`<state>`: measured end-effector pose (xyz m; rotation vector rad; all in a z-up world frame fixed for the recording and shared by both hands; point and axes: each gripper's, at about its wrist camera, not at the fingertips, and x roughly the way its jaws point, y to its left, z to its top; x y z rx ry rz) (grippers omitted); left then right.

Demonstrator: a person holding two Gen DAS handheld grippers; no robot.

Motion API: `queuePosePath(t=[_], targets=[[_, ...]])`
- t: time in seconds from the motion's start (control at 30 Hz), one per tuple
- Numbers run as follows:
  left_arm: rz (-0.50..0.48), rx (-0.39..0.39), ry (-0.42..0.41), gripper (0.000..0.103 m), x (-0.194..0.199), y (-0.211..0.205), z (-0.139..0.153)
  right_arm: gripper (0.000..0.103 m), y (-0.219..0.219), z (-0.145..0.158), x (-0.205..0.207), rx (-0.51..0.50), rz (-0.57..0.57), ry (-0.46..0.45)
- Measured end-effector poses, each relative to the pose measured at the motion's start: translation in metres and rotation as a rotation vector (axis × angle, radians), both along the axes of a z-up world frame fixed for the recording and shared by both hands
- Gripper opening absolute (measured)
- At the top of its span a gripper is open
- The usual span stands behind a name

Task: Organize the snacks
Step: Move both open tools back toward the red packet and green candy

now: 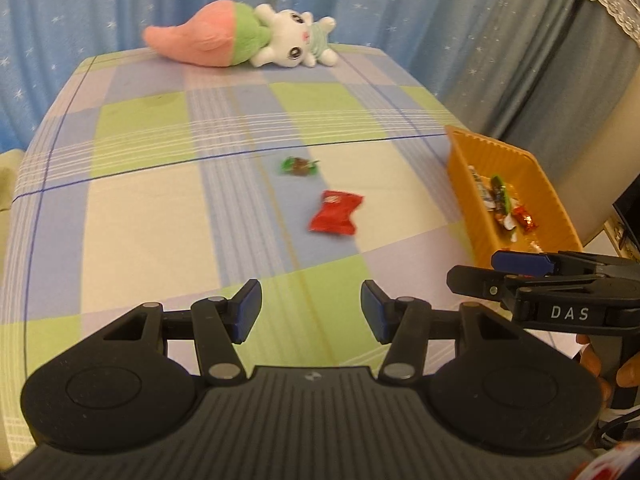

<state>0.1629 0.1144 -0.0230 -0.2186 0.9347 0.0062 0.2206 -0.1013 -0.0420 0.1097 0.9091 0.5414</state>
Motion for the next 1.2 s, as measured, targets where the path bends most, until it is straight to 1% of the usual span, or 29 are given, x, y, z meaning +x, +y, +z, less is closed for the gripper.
queuePosePath(t=[0.3,0.57,0.83,1.1,1.2], targets=[[0.032,-0.003,0.032,0.053,-0.014,0.031,-0.010,0.075,0.040,-0.014,-0.005,-0.022,0.041,0.034],[0.041,0.007,0.055,0.055,-0.015,0.055,-0.022,0.075,0.064,-0.029,-0.001,-0.044,0.024,0.067],[0.034,0.023,0.068,0.056,0.000,0.074,-0.033,0.075,0.081,-0.037,0.018,-0.064,-0.019,0.076],[0.022,0.021,0.065,0.056,0.021,0.082,-0.039,0.075,0.091,-0.041,0.041,-0.071,-0.053,0.081],[0.022,0.034,0.064,0.056,0.028,0.085,-0.042,0.075,0.094,-0.044,0.050,-0.072,-0.068,0.081]])
